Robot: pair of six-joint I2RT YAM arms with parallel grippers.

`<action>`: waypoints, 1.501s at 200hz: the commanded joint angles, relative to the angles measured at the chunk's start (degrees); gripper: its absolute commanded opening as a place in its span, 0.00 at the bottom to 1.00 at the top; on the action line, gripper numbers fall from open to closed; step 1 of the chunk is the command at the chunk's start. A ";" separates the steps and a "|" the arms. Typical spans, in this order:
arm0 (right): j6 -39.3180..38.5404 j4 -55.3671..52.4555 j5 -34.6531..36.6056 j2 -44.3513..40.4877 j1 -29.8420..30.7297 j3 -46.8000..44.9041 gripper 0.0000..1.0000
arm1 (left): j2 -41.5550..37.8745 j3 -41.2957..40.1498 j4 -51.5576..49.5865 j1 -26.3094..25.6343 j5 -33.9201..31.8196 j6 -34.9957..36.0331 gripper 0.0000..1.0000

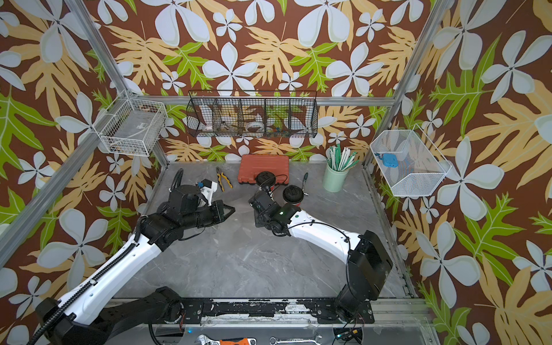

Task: Pack milk tea into plastic carrier bags
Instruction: Adjust the plastic carrier bag at the center of the board, then pick up the milk tea cup at the center of the board.

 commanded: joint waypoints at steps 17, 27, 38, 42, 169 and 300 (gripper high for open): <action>-5.26 -0.37 -11.50 -5.74 -2.27 1.76 0.09 | 0.12 -1.78 4.01 -0.02 -1.94 -3.79 0.00; -6.16 -1.87 -13.03 -6.73 -2.74 3.40 0.14 | 0.29 -2.66 4.81 -0.01 -2.59 -4.23 0.00; -7.85 -4.23 -13.96 -7.33 -3.27 5.77 0.20 | 0.32 -3.66 6.15 -0.01 -2.78 -4.86 0.00; -8.36 -5.18 -14.03 -7.50 -3.49 6.75 0.21 | 0.36 -3.93 6.68 -0.01 -2.83 -5.20 0.00; -19.93 -17.79 -6.33 3.66 -22.46 19.92 0.93 | 0.06 -5.39 10.69 0.06 -3.04 -8.71 0.00; -16.23 -21.53 -8.53 12.84 -22.50 24.01 0.86 | -3.28 -8.92 15.70 0.02 -5.67 -18.15 0.00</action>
